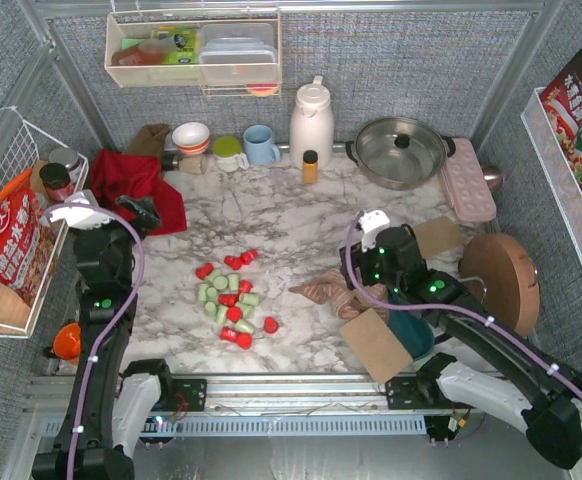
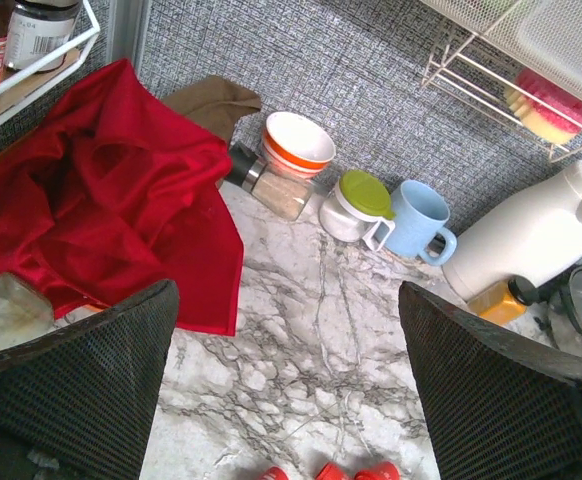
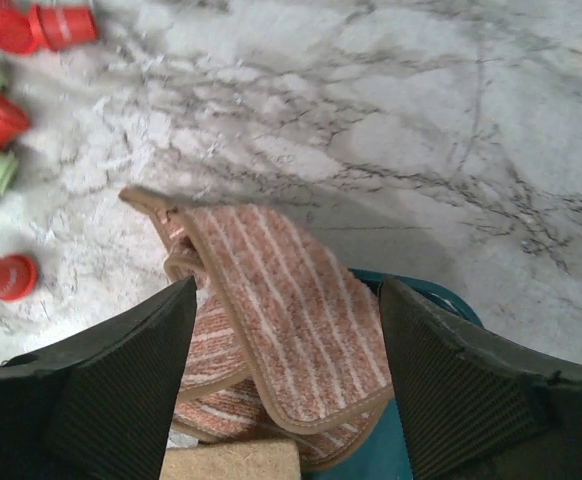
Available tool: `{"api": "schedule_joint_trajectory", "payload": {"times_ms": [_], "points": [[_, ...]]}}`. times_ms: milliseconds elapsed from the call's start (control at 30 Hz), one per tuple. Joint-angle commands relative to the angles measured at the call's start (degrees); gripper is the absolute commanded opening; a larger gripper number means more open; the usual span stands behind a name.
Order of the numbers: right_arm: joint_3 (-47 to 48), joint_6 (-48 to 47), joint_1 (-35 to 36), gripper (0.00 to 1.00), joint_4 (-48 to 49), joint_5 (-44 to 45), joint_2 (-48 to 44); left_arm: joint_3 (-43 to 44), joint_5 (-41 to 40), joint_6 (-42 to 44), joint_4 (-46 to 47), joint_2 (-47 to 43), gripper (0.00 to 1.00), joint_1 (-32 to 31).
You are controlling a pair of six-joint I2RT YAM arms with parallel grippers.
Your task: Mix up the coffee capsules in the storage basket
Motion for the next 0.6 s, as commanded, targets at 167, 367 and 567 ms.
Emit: {"api": "schedule_joint_trajectory", "payload": {"times_ms": [167, 367, 567], "points": [[5.01, -7.35, 6.54, 0.71, -3.77, -0.69, 12.07, -0.23, 1.08, -0.49, 2.37, -1.35, 0.99, 0.14], [8.78, -10.84, 10.75, 0.68, -6.17, 2.13, 19.90, -0.41, 1.35, -0.66, 2.50, -1.74, 0.99, 0.15], [12.08, -13.82, 13.70, 0.67, -8.34, 8.38, 27.24, -0.58, 1.76, -1.00, 2.68, -1.66, 0.99, 0.13]]}}
